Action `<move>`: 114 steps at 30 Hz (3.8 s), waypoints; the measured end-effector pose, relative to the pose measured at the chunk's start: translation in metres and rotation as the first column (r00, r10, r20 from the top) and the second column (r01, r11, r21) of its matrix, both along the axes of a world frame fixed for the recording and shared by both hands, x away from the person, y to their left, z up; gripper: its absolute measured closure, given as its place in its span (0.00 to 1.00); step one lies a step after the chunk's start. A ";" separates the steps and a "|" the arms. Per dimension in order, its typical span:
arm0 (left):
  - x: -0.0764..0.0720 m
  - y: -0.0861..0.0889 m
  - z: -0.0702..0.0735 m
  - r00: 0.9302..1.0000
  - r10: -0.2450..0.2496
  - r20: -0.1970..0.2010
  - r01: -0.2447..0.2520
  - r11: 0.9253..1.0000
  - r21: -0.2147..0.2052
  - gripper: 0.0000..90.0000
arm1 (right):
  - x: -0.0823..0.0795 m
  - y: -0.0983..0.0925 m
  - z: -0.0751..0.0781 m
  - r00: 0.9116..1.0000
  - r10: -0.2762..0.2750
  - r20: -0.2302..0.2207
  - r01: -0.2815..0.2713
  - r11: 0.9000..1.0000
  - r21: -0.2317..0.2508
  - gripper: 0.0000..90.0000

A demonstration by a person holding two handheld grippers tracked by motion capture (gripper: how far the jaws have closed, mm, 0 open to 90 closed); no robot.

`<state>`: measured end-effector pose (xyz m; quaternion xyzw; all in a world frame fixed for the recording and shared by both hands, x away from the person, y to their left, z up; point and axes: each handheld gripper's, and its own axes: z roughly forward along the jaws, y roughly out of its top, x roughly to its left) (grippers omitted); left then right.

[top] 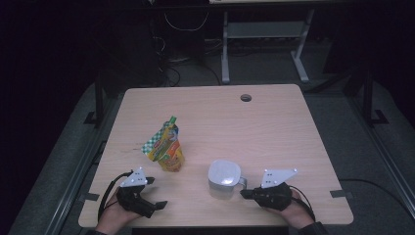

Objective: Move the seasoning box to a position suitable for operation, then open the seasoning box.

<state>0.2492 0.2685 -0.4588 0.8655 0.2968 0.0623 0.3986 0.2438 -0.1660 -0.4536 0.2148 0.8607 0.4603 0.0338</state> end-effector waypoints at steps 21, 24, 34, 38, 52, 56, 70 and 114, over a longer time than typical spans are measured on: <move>-0.001 -0.003 0.000 1.000 -0.016 0.005 0.016 1.000 -0.001 0.00 | 0.025 -0.021 -0.001 0.993 -0.118 0.023 0.118 0.993 0.002 1.00; -0.003 -0.004 0.002 1.000 -0.025 0.013 0.025 1.000 0.001 0.00 | 0.023 -0.025 0.001 0.993 -0.119 0.025 0.119 0.993 0.005 1.00; -0.009 -0.016 0.006 0.998 -0.058 0.015 0.058 0.998 -0.003 0.00 | 0.018 -0.047 0.004 0.983 -0.185 0.013 0.185 0.983 0.019 0.90; -0.010 -0.019 0.007 0.998 -0.068 0.011 0.068 0.998 -0.004 0.00 | 0.020 -0.055 0.003 0.975 -0.223 0.018 0.222 0.975 0.024 0.72; -0.010 -0.034 0.012 0.994 -0.111 0.008 0.112 0.993 -0.041 0.00 | 0.026 -0.061 -0.002 0.953 -0.302 0.022 0.302 0.953 0.007 0.36; -0.008 -0.040 0.014 0.992 -0.123 0.009 0.123 0.991 -0.049 0.00 | 0.026 -0.061 -0.005 0.952 -0.306 0.021 0.306 0.952 -0.010 0.34; -0.001 -0.063 0.025 0.986 -0.167 0.028 0.169 0.981 -0.095 0.00 | 0.027 -0.062 -0.006 0.945 -0.327 0.025 0.327 0.945 -0.011 0.30; 0.039 -0.133 0.040 0.949 -0.276 0.151 0.295 0.948 -0.121 0.06 | 0.028 -0.064 -0.010 0.946 -0.326 0.007 0.326 0.945 -0.010 0.29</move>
